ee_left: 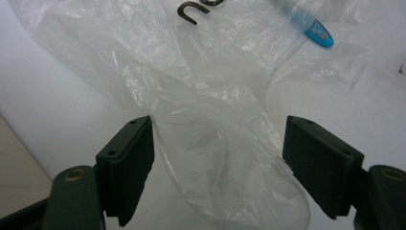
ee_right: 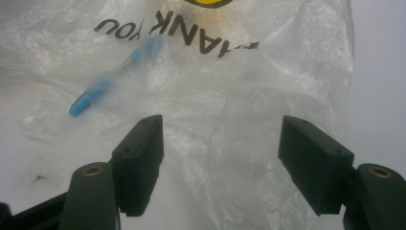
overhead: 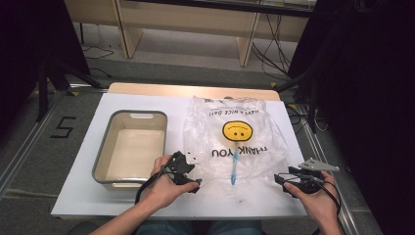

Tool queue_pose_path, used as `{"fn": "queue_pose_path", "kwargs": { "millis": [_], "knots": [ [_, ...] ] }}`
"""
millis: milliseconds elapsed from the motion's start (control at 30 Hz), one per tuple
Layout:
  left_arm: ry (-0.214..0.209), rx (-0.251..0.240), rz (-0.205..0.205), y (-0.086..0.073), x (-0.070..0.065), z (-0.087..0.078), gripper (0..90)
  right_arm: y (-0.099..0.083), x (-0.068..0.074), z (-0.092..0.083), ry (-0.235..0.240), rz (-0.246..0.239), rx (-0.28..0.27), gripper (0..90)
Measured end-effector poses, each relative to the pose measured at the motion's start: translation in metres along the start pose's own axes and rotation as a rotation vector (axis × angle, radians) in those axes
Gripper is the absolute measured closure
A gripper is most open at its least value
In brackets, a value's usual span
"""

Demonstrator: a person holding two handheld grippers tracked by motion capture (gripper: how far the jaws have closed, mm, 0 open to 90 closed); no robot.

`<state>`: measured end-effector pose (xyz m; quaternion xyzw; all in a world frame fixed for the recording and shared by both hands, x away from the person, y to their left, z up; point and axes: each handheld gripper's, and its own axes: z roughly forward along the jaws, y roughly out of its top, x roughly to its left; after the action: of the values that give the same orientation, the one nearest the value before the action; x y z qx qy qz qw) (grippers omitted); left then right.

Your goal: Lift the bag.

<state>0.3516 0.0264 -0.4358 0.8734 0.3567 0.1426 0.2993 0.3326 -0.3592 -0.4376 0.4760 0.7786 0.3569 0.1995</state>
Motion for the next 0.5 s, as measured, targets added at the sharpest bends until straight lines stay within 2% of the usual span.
{"fn": "queue_pose_path", "kwargs": {
  "millis": [100,267,500],
  "knots": [
    [0.005,0.015,0.004,-0.0015,-0.0015,-0.0001,28.2,-0.0013,0.0003,0.0003,0.004,-0.01,0.014,32.4],
    [0.015,0.041,0.006,-0.0049,-0.003,-0.0008,36.3,-0.0035,0.0022,0.0019,0.015,-0.025,0.048,31.0],
    [-0.01,0.079,0.023,-0.0101,-0.006,0.0042,40.5,-0.0076,0.0014,0.0052,0.021,-0.049,0.101,29.0]
  ]
}}
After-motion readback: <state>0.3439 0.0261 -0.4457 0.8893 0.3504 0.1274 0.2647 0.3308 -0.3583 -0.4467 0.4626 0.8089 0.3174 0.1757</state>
